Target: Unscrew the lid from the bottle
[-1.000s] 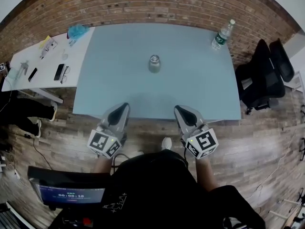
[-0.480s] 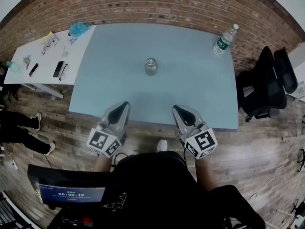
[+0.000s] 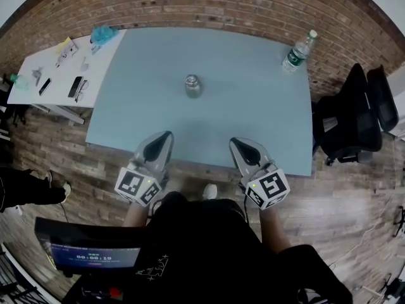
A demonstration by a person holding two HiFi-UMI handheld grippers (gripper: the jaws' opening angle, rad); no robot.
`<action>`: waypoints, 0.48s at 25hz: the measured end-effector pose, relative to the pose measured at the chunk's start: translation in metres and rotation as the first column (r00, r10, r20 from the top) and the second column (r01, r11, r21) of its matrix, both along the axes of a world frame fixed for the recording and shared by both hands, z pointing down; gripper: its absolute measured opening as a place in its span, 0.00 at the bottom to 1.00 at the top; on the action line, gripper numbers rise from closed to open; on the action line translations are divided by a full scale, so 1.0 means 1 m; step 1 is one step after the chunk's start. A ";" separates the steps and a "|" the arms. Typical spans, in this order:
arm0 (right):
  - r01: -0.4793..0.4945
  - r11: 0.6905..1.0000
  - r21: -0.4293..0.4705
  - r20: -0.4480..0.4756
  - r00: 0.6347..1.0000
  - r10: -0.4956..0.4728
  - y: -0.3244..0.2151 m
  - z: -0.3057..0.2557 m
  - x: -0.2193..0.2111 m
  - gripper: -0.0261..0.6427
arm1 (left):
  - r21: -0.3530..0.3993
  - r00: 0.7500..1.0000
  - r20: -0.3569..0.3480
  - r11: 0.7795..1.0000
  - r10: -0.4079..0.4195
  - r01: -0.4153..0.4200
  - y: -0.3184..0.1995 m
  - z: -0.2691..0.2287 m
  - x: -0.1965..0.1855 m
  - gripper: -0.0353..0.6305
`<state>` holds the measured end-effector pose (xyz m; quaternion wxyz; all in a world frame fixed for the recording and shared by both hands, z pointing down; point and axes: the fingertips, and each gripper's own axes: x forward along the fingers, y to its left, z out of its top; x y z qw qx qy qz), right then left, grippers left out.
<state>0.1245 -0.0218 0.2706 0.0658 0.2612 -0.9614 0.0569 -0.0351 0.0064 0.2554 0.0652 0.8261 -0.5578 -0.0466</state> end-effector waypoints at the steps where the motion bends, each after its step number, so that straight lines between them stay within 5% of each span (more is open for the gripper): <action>1: 0.005 1.000 0.001 -0.001 1.000 -0.005 -0.001 0.001 0.001 0.04 | -0.001 1.000 -0.001 1.000 -0.005 0.005 -0.001 0.000 0.001 0.05; 12: 0.027 0.999 -0.022 0.007 1.000 -0.027 -0.013 0.005 0.009 0.04 | -0.013 0.999 0.001 0.999 -0.039 0.040 -0.010 -0.001 0.007 0.05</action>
